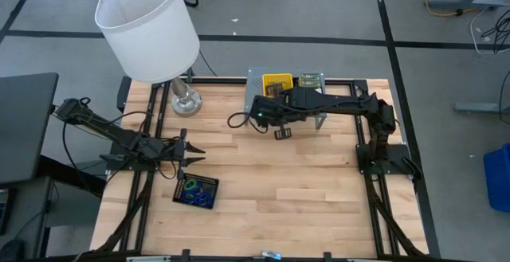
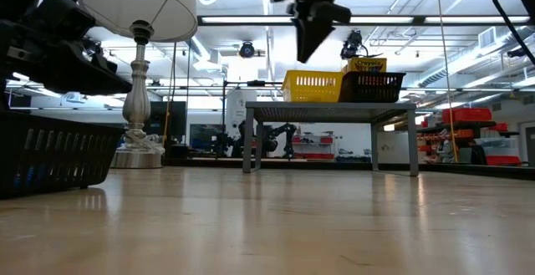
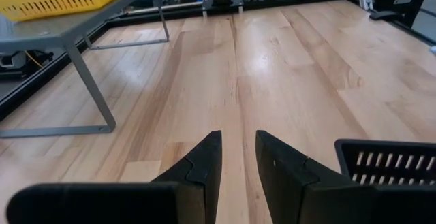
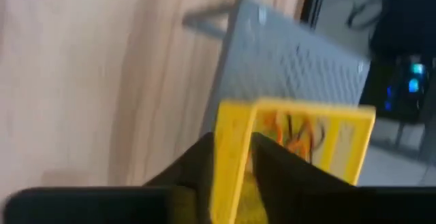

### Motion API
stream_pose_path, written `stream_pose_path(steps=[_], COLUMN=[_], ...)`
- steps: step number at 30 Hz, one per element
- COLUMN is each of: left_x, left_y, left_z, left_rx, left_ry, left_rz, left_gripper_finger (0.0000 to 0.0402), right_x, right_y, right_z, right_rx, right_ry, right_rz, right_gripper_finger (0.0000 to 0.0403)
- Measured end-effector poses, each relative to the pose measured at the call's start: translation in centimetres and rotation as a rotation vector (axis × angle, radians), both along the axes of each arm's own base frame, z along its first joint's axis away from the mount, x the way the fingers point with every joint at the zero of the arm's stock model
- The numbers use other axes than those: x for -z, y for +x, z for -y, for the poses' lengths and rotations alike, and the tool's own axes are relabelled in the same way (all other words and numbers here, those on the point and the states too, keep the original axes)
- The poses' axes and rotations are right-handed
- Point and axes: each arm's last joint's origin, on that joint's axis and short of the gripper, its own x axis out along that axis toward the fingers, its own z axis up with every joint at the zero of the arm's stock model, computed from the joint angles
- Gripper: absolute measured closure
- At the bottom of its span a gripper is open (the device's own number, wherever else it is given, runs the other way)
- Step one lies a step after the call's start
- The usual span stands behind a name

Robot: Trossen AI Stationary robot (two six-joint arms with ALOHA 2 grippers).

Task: Pick & Place Office Desk Supplies
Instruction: Put the yellow bin with rubber bands on the shelf

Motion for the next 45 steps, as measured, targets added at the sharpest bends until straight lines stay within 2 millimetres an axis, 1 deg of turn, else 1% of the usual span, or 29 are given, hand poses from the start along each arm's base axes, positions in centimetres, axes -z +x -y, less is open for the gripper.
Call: stream_pose_path(steps=[1, 3, 4, 5, 9, 12, 14, 19, 22, 27, 35, 40, 45], left_x=[0.0, -0.1, -0.1, -0.1, -0.1, -0.1, -0.1, -0.1, -0.2, -0.1, -0.1, -0.1, -0.1], left_y=[0.0, 0.0, 0.0, 0.0, 0.0, 0.0, 0.0, 0.0, 0.0, 0.0, 0.0, 0.0, 0.0], left_z=[0.0, 0.0, 0.0, 0.0, 0.0, 0.0, 0.0, 0.0, 0.0, 0.0, 0.0, 0.0, 0.0], left_rx=[0.000, 0.000, 0.001, 0.000, 0.000, 0.001, 0.000, 0.000, 0.001, -0.001, 0.000, 0.000, 0.000], left_ry=[0.000, -0.002, -0.002, -0.002, -0.003, -0.002, -0.003, -0.004, -0.007, -0.009, -0.008, -0.007, -0.007], left_rz=[0.004, 0.009, 0.009, 0.009, 0.010, 0.010, 0.010, 0.013, 0.019, 0.018, 0.015, 0.014, 0.013], left_gripper_finger=[0.0303, 0.0303, 0.0303, 0.0303, 0.0303, 0.0303, 0.0303, 0.0303, 0.0303, 0.0303, 0.0303, 0.0303, 0.0303], right_x=[-0.1, -0.2, -0.3, -0.4, -0.7, -0.8, -0.4, 1.4, 2.4, 2.9, 2.6, 2.5, 1.2], right_y=[0.2, 0.7, 0.9, 1.1, 1.4, 1.5, 1.7, 1.9, 2.2, 2.2, 2.4, 2.6, 2.6], right_z=[0.0, 0.3, 0.6, 1.1, 3.1, 4.6, 5.6, 7.6, 8.2, 8.3, 7.2, 6.1, 4.3], right_rx=[-0.024, -0.066, -0.080, -0.087, -0.106, -0.125, -0.122, -0.125, -0.108, -0.079, -0.078, -0.097, -0.099], right_ry=[0.003, 0.023, 0.033, 0.038, 0.017, 0.049, 0.065, 0.095, 0.084, 0.041, -0.002, -0.041, -0.023], right_rz=[0.017, 0.058, 0.081, 0.100, 0.150, 0.186, 0.196, 0.124, 0.087, 0.037, 0.037, 0.019, 0.024], right_gripper_finger=[0.0299, 0.0347, 0.0373, 0.0387, 0.0398, 0.0399, 0.0400, 0.0401, 0.0401, 0.0402, 0.0402, 0.0393, 0.0364])
